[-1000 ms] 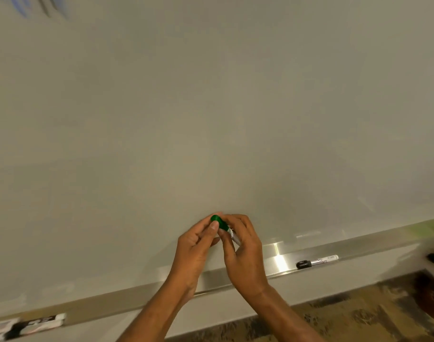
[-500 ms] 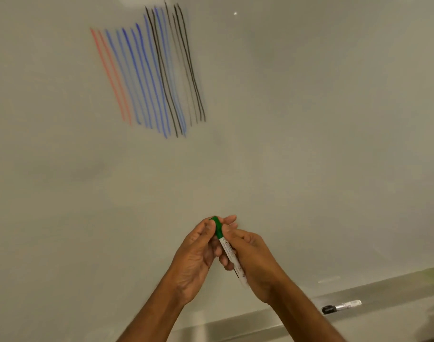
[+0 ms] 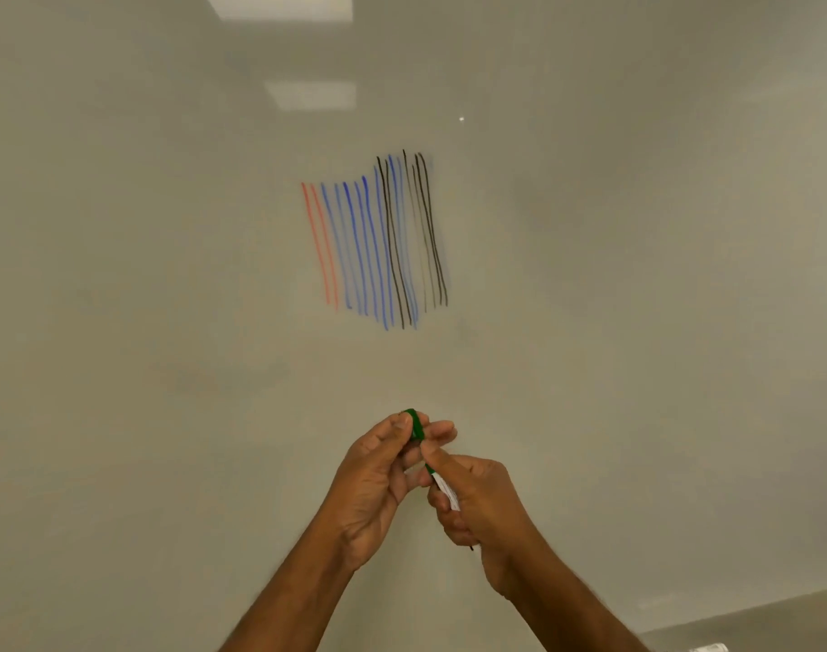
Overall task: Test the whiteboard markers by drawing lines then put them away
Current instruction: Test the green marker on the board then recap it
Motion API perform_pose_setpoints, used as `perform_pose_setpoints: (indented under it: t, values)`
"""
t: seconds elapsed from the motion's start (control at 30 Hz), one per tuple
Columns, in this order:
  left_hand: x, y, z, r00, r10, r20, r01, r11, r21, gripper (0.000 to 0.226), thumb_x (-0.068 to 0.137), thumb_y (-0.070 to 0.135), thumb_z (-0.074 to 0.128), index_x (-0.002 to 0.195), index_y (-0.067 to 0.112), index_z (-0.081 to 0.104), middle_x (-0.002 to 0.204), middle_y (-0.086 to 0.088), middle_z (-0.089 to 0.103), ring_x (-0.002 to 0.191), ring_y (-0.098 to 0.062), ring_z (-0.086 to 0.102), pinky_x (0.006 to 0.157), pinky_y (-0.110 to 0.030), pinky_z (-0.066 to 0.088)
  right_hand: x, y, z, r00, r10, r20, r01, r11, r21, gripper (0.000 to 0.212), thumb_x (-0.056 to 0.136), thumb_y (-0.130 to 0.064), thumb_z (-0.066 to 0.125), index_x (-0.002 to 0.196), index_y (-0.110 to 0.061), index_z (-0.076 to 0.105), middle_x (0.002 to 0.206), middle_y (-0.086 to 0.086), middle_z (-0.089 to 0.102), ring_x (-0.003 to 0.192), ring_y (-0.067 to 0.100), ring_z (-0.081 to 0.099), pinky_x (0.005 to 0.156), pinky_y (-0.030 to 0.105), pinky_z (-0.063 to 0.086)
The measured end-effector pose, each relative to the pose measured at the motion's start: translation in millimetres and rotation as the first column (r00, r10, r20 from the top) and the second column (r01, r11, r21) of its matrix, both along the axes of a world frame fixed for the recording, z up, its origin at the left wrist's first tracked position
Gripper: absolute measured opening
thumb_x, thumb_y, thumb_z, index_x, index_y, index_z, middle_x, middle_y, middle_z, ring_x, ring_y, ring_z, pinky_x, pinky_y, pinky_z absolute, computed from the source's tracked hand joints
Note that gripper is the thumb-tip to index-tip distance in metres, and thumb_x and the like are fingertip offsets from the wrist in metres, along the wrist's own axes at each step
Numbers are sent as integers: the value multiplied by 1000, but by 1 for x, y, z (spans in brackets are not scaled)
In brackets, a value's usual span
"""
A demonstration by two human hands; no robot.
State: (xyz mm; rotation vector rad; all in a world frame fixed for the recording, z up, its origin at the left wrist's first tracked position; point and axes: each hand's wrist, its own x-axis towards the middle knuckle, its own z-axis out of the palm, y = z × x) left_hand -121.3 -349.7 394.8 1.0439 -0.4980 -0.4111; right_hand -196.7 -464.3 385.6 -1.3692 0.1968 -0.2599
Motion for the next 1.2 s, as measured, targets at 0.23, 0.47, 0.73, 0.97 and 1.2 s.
perform_pose_setpoints:
  t: [0.23, 0.47, 0.73, 0.97, 1.2]
  values:
    - [13, 26, 35, 935, 308, 174, -312, 950, -6, 29, 105, 24, 50, 119, 3, 64, 110, -14, 77, 109, -28, 73, 97, -46, 55, 6, 4, 25, 992, -18, 126, 20, 1000, -18, 30, 103, -28, 51, 103, -8, 73, 72, 13, 62, 49, 12, 46, 44, 22, 34]
    - [36, 46, 66, 652, 555, 517, -596, 797, -103, 19, 104, 21, 53, 116, 17, 68, 102, -2, 78, 103, -15, 73, 95, -34, 56, 16, -14, 71, 913, -26, 407, -34, 990, 139, 25, 100, -4, 49, 112, -7, 71, 99, 21, 70, 72, 20, 63, 61, 25, 53]
    - [83, 60, 88, 213, 585, 783, -806, 558, -197, 37, 106, 33, 46, 142, 30, 53, 148, 13, 55, 134, -19, 53, 109, -41, 45, 32, -29, 111, 835, -72, 546, -128, 939, 318, 32, 90, -17, 63, 119, -7, 69, 100, 19, 70, 85, 21, 67, 71, 31, 56]
    - [123, 59, 100, 6, 521, 854, -839, 467, -279, 48, 111, 29, 37, 158, 20, 34, 165, 4, 29, 156, -8, 14, 126, -39, 19, 51, -28, 140, 650, -354, 672, 435, 899, 53, 30, 102, -35, 46, 111, -17, 69, 93, 0, 77, 98, 10, 69, 91, 26, 48]
    - [156, 51, 106, -276, 382, 882, -820, 385, -423, 34, 107, 26, 36, 117, 5, 61, 158, -10, 44, 156, -25, 22, 126, -56, 12, 79, -37, 161, 464, -351, 813, 598, 801, 5, 15, 92, -26, 63, 98, -13, 65, 90, 3, 71, 81, 11, 68, 64, 14, 52]
